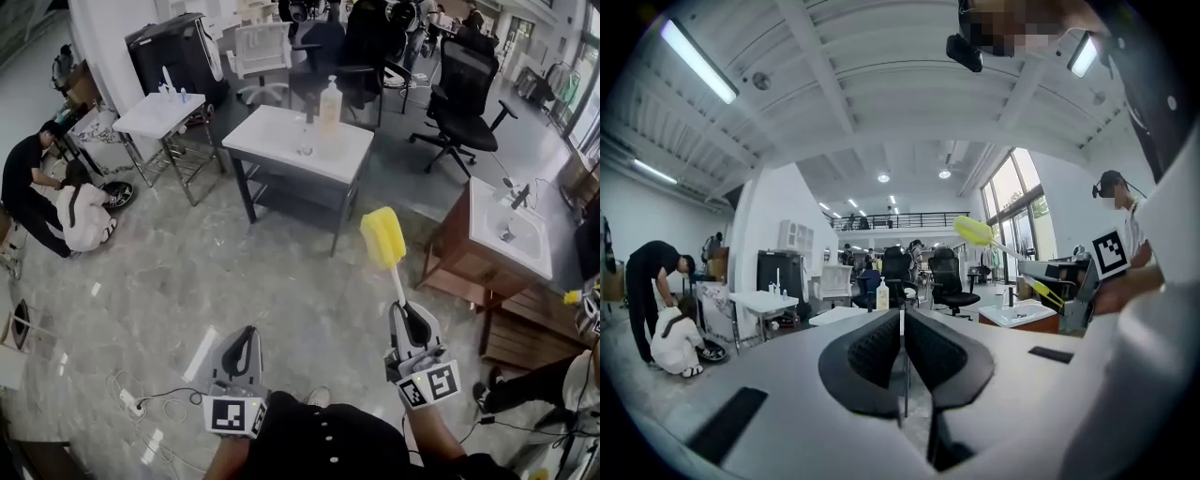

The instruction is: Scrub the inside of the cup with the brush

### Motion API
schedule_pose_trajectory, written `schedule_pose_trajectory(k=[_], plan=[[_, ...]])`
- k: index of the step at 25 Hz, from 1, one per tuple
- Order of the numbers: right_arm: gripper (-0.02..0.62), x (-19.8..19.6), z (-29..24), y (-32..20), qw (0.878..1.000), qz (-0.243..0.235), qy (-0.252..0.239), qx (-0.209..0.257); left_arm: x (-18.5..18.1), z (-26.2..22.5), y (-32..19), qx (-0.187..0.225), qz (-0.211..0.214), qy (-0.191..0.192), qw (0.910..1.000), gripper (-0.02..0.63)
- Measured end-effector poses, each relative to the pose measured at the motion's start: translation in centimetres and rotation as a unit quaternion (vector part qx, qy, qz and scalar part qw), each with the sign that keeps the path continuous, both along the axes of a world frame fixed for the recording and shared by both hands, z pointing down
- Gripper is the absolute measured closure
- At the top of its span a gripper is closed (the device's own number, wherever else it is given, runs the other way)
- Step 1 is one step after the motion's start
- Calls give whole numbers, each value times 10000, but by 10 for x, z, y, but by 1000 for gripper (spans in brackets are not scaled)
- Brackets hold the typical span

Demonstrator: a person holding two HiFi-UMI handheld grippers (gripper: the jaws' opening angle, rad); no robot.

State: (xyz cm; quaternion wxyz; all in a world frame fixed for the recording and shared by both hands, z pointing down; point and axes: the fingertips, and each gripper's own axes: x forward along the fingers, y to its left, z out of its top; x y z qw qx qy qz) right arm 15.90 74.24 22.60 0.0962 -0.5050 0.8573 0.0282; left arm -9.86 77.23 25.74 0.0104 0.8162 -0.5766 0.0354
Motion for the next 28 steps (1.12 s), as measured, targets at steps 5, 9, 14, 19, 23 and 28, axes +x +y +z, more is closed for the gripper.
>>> schedule_pose_trajectory(k=[5, 9, 14, 19, 23, 28], plan=[[551, 1, 2, -19, 10000, 16, 4, -40, -2, 9, -17, -134, -1, -14, 9999, 568], [551, -1, 7, -39, 10000, 18, 39, -75, -2, 15, -41, -178, 70, 13, 9998, 568], [551, -4, 7, -80, 9998, 144, 92, -48, 2, 17, -94, -132, 320, 57, 9994, 568], [551, -15, -3, -135, 9996, 238, 141, 39, -7, 6, -157, 14, 443, 107, 9990, 568], [551, -27, -8, -181, 9994, 321, 132, 70, -20, 3, -205, 39, 467, 150, 9988, 568], [551, -43, -9, -228, 9991, 390, 162, 23, -40, 4, -254, -8, 496, 173, 9986, 568]])
